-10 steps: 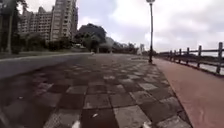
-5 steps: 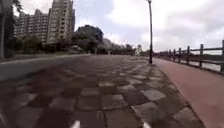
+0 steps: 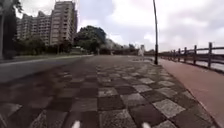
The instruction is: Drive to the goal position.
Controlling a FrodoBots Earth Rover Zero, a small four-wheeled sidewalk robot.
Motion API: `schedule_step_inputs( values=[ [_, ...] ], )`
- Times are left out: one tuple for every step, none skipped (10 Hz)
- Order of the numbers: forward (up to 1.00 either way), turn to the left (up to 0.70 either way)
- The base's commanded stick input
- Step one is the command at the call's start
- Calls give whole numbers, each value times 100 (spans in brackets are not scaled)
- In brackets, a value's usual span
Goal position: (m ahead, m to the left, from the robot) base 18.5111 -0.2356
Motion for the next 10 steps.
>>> schedule_step_inputs(
  values=[
    [85, -18],
    [85, -23],
    [85, -23],
    [85, -23],
    [85, -23],
    [85, -23],
    [85, -23],
    [85, -23],
    [85, -23],
    [85, -9]
  ],
)
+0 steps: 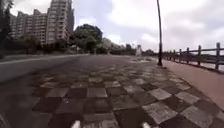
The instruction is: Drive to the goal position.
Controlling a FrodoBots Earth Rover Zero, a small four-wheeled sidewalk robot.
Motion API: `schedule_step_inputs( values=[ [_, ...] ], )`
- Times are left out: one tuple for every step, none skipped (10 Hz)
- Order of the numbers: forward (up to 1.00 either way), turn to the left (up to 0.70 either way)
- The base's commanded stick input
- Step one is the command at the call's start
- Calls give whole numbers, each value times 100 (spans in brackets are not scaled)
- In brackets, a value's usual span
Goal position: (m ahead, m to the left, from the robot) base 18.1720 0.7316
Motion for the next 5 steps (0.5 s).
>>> schedule_step_inputs(
  values=[
    [85, 11],
    [85, 11],
    [85, 11],
    [85, 11],
    [85, 11]
  ],
)
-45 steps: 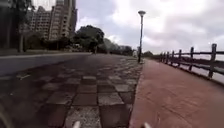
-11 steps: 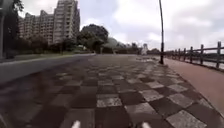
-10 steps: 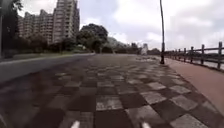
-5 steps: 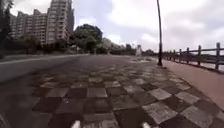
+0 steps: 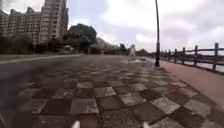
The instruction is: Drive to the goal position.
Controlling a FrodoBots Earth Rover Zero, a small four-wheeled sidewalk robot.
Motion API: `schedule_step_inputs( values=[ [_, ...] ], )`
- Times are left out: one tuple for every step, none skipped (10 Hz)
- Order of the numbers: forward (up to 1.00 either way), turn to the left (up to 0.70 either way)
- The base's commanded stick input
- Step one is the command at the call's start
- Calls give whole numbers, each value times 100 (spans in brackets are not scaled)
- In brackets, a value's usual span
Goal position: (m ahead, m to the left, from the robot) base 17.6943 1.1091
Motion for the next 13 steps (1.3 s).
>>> schedule_step_inputs(
  values=[
    [85, 11],
    [85, 11],
    [85, 11],
    [85, 11],
    [85, 11],
    [85, 4],
    [85, -23],
    [85, -20],
    [85, -5],
    [85, 3],
    [85, 6],
    [85, 10],
    [85, 11]
  ],
)
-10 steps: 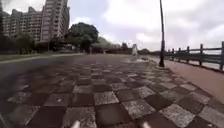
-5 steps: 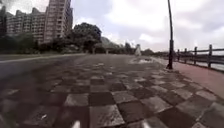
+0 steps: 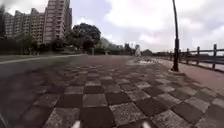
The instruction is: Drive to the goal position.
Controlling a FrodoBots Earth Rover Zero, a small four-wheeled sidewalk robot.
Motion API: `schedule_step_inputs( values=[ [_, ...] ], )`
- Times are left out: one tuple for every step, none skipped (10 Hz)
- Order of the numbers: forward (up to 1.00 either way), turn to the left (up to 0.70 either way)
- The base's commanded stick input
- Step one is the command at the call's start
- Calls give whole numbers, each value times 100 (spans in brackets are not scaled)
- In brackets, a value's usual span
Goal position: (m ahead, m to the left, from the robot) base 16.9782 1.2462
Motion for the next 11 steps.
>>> schedule_step_inputs(
  values=[
    [85, 11],
    [85, 11],
    [85, 11],
    [85, 11],
    [85, 11],
    [85, 11],
    [85, 11],
    [85, 11],
    [85, 11],
    [85, 11],
    [85, 11]
  ],
)
